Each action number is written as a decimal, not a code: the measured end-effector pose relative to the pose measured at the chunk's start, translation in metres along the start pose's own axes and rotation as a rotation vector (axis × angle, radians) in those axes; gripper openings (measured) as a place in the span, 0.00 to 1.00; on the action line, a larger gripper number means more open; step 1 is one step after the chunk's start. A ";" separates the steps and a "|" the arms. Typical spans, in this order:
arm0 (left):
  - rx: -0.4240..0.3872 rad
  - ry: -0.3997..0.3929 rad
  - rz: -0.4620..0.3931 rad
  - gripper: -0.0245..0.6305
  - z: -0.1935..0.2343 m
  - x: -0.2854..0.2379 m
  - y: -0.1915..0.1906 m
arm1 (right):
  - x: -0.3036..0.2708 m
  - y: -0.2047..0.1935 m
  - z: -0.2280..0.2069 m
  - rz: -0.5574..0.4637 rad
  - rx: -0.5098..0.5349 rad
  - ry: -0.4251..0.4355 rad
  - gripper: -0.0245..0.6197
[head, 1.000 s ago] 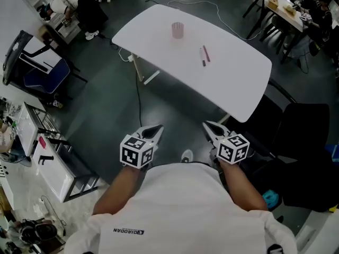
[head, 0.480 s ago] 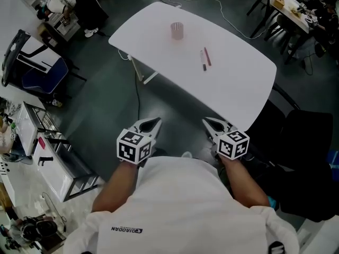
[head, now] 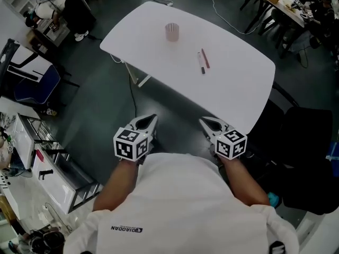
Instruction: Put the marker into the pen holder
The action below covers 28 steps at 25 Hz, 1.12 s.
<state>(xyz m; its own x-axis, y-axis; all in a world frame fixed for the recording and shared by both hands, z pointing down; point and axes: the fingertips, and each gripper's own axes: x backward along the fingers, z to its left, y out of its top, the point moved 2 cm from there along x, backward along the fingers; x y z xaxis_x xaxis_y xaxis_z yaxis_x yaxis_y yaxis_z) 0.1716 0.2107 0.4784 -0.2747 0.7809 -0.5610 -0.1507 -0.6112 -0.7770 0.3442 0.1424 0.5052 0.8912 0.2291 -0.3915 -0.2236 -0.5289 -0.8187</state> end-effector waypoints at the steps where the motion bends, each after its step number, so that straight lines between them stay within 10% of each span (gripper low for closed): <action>1: -0.015 -0.009 -0.009 0.08 0.007 -0.005 0.009 | -0.005 0.001 -0.004 0.001 -0.005 -0.016 0.07; 16: -0.096 -0.153 0.012 0.08 0.173 -0.050 0.112 | -0.154 0.089 -0.015 -0.007 -0.101 -0.193 0.07; 28: -0.121 -0.236 0.137 0.08 0.286 -0.067 0.113 | -0.242 0.092 -0.022 0.029 -0.160 -0.345 0.07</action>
<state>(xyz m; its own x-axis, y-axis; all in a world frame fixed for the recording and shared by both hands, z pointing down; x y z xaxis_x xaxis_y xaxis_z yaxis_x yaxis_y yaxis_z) -0.0988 0.0528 0.5098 -0.4999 0.6317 -0.5925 0.0134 -0.6784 -0.7346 0.1164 0.0204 0.5342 0.6938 0.4595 -0.5545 -0.1581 -0.6541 -0.7397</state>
